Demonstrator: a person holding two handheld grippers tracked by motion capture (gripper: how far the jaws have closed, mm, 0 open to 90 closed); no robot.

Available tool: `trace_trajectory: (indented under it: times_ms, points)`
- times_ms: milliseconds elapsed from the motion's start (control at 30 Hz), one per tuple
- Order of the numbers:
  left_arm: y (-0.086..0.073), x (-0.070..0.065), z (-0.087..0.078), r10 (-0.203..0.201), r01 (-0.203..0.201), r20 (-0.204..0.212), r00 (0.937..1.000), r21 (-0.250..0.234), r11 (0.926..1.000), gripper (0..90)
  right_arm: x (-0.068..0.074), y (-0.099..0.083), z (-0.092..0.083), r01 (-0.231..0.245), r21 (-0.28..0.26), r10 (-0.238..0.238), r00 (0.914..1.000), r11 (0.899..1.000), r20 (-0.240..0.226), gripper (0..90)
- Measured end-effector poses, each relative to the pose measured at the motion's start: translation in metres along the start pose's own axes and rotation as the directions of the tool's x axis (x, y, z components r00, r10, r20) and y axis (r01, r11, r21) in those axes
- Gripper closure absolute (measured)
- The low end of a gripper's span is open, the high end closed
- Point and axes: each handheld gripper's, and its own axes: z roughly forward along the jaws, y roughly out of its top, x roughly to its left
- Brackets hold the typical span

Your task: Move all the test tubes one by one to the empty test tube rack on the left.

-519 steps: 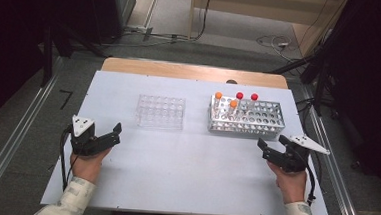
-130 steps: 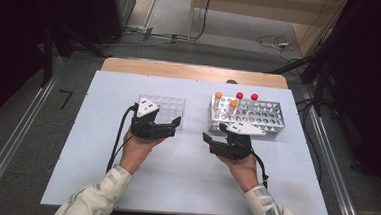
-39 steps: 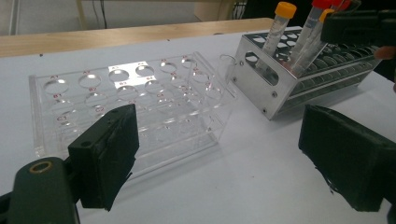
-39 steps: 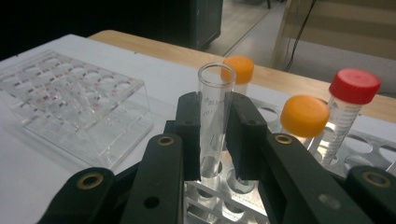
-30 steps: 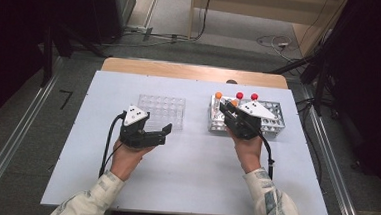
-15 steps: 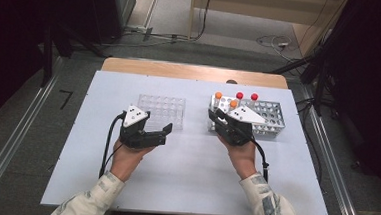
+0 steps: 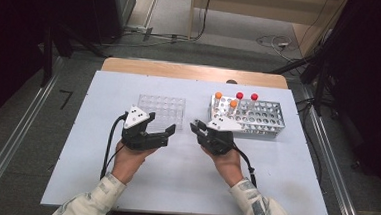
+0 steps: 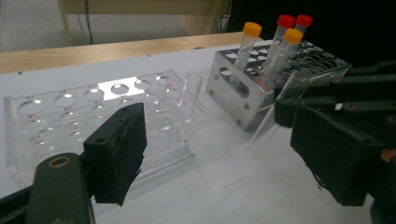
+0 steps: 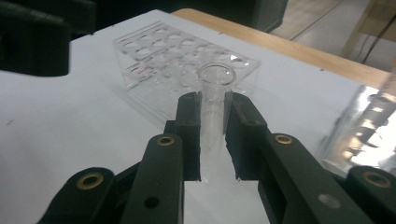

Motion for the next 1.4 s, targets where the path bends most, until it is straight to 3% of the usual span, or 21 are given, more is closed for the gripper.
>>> trace_trajectory:
  times_ms: [267, 533, 900, 1400]
  points:
    - [0.000, -0.009, 0.003, 0.013, -0.014, 0.072, 0.9973, 0.002, 0.9999, 30.4, 0.023, -0.004, 0.011, 0.030, 0.028, -0.028, 0.9979, 0.999, -0.058, 73.5]
    - [-0.002, -0.012, 0.008, 0.043, -0.045, 0.093, 0.9948, 0.018, 0.9988, 39.3, 0.034, -0.006, 0.015, 0.037, 0.038, -0.033, 0.9951, 0.999, -0.093, 73.5]
    - [-0.005, -0.014, 0.013, 0.067, -0.071, 0.115, 0.9911, 0.034, 0.9969, 54.9, 0.037, -0.005, 0.015, 0.041, 0.033, -0.038, 0.9940, 0.999, -0.103, 73.5]
    - [-0.008, -0.017, 0.014, 0.098, -0.105, 0.126, 0.9871, 0.045, 0.9935, 68.9, 0.038, -0.005, 0.015, 0.048, 0.032, -0.045, 0.9936, 0.998, -0.103, 73.4]
